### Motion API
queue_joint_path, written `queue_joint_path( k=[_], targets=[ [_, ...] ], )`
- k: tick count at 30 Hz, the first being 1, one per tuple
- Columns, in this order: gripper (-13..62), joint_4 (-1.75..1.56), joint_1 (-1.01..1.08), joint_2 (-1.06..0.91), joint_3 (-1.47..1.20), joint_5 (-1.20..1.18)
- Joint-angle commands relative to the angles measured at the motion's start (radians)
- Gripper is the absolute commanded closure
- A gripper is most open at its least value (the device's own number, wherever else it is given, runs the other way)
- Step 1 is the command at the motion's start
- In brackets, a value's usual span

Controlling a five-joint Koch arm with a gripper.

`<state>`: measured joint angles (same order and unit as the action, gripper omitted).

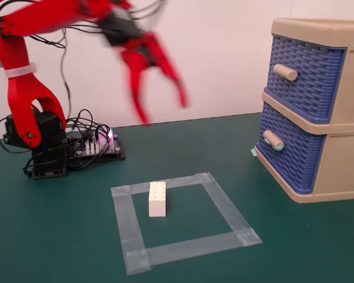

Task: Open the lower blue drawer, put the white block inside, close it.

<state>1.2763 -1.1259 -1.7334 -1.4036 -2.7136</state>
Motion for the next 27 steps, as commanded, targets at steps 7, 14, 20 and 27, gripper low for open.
queue_joint_path(
  k=[7, 14, 20, 27],
  targets=[
    [18.4, -1.193, -0.178, 0.048, -0.609, -0.155],
    [17.9, -2.203, -0.207, 0.233, -0.977, -0.164],
    [18.1, -2.223, -0.213, 0.463, -0.735, -0.164],
    [18.6, -2.217, -0.215, 0.641, -0.46, -0.212]
  ],
)
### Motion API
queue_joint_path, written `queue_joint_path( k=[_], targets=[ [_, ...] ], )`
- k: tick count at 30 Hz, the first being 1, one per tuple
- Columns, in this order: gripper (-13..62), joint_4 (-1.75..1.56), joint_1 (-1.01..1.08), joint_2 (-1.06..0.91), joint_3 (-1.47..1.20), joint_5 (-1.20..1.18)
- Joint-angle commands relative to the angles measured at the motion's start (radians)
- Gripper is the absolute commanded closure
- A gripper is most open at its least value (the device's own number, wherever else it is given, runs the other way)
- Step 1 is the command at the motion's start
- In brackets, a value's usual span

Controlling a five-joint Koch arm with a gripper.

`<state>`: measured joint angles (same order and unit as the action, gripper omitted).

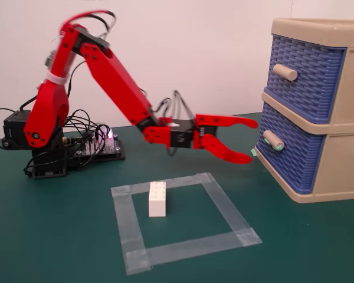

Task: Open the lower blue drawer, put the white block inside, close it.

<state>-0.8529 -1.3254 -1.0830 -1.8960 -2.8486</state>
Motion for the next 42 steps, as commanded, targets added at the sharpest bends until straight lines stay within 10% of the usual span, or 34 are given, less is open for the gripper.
queue_joint_path(
  k=[1, 19, 24, 30, 42],
  targets=[
    [18.8, -0.087, -0.014, 0.018, 0.072, -0.077],
    [31.7, 0.225, -0.123, 0.114, 0.416, -0.075],
    [57.6, 0.425, -0.118, 0.117, 0.446, -0.077],
    [57.4, 0.546, -0.112, 0.114, 0.494, -0.091],
    [57.4, 0.552, -0.083, -0.517, -0.322, -0.221]
  ],
)
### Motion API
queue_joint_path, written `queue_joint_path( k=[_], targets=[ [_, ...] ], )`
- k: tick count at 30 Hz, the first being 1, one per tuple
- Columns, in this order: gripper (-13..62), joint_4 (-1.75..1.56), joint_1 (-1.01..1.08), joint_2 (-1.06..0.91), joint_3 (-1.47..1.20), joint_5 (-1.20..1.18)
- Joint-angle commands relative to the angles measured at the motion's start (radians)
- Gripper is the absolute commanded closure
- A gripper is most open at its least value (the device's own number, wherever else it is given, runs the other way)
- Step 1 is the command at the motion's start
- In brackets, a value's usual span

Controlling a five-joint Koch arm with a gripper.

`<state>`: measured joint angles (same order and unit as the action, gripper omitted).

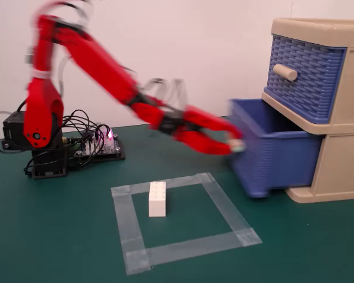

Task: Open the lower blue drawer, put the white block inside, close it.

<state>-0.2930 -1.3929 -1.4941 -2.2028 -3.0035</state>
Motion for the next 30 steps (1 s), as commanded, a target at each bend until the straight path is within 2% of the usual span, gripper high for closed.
queue_joint_path(
  k=[1, 5, 6, 9, 10, 13, 17, 19, 20, 22, 25, 30],
  targets=[
    [57.4, -0.006, -0.014, -0.16, -0.078, -0.067],
    [56.4, -0.005, 0.031, -0.236, -0.176, -0.071],
    [51.4, -0.005, 0.037, -0.23, -0.175, -0.069],
    [16.8, 0.002, 0.038, -0.244, -0.169, -0.063],
    [14.4, 0.006, 0.037, -0.268, -0.178, -0.063],
    [14.4, 0.183, 0.054, -0.477, -0.179, -0.06],
    [14.5, 0.851, 0.155, -0.683, 0.006, -0.041],
    [14.9, 1.235, 0.219, -0.629, 0.204, 0.023],
    [15.0, 1.416, 0.264, -0.54, 0.316, 0.081],
    [15.2, 1.571, 0.334, -0.391, 0.463, 0.152],
    [15.2, 1.618, 0.385, -0.189, 0.588, 0.186],
    [15.3, 1.605, 0.416, -0.064, 0.655, 0.249]
  ],
)
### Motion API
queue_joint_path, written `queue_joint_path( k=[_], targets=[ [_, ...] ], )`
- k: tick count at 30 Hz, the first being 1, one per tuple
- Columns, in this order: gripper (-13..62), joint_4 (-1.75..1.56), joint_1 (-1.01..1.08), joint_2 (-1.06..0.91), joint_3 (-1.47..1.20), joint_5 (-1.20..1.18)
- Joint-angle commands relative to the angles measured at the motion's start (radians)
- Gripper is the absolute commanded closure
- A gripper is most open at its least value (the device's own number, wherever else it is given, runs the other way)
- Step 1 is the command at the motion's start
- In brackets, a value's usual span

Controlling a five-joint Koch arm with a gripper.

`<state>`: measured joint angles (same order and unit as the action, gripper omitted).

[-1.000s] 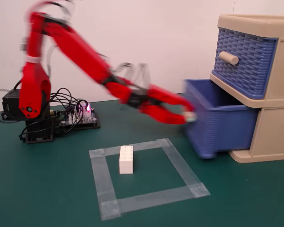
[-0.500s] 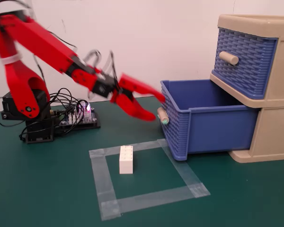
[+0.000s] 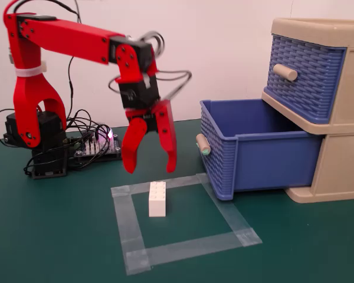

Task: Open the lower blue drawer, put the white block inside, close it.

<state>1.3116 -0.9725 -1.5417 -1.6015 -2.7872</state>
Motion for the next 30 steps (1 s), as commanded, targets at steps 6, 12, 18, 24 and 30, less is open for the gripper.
queue_joint_path(
  k=[6, 12, 18, 24, 30],
  targets=[
    [15.3, -0.057, 0.003, 0.066, 0.06, 0.04],
    [15.3, -0.144, 0.017, 0.176, 0.06, 0.057],
    [24.4, -0.138, 0.029, 0.192, 0.054, 0.083],
    [57.4, 0.006, 0.043, 0.166, 0.054, 0.12],
    [57.4, 0.155, 0.103, -0.216, 0.067, 0.161]
  ],
)
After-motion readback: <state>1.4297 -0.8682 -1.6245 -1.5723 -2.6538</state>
